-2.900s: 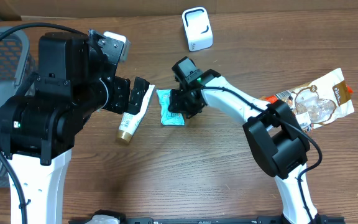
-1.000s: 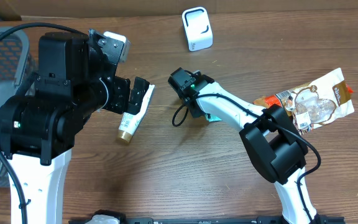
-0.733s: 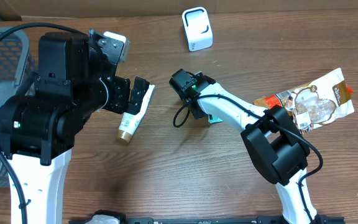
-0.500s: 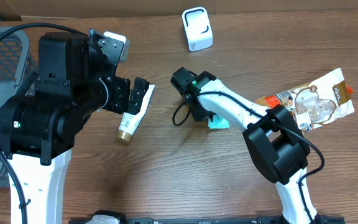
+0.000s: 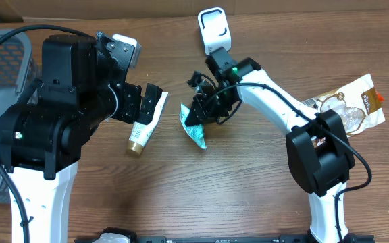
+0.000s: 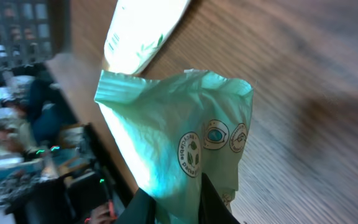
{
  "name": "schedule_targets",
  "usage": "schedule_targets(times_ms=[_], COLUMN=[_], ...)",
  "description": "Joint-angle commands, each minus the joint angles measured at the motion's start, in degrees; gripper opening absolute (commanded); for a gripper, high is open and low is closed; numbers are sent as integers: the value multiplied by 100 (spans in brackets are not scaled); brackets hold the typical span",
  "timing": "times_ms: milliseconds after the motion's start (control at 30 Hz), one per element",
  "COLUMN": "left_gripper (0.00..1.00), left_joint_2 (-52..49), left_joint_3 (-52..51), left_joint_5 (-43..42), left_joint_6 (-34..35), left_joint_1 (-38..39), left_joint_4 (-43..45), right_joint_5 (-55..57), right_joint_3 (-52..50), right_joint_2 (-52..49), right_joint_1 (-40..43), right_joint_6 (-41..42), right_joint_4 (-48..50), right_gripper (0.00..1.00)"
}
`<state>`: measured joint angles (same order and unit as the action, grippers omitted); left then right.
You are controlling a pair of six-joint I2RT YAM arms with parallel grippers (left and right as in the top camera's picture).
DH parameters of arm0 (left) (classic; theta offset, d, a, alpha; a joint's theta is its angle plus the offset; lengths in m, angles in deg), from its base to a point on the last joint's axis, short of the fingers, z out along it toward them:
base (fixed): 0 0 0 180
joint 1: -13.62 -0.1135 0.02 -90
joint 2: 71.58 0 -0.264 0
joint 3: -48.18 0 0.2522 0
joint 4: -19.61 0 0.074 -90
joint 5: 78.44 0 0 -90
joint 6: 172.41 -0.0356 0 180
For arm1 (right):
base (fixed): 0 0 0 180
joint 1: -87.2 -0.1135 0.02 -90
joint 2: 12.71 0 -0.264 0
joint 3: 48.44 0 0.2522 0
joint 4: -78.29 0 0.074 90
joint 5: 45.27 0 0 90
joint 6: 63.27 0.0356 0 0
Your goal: Scan the item barcode
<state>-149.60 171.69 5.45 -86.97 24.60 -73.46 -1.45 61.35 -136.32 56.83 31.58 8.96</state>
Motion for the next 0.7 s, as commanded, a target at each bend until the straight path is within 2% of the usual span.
schedule_targets(times_ms=[0, 233, 467, 667], left_gripper=[100, 100, 100, 100], left_joint_2=[-26, -26, -26, -26], left_joint_3=[-11, -11, -11, -11], left_joint_5=[33, 33, 33, 33], left_joint_6=[72, 72, 72, 72], left_joint_1=[-11, -11, -11, -11], left_joint_4=[2, 2, 2, 2], right_joint_5=[-890, 332, 1823, 2612], right_joint_3=[-544, -769, -767, -754], right_joint_2=[-103, -378, -378, -376], right_joint_1=[-59, 192, 614, 1012], right_joint_6=[87, 415, 632, 627], right_joint_4=[378, 634, 564, 345], right_gripper=[4, 5, 27, 31])
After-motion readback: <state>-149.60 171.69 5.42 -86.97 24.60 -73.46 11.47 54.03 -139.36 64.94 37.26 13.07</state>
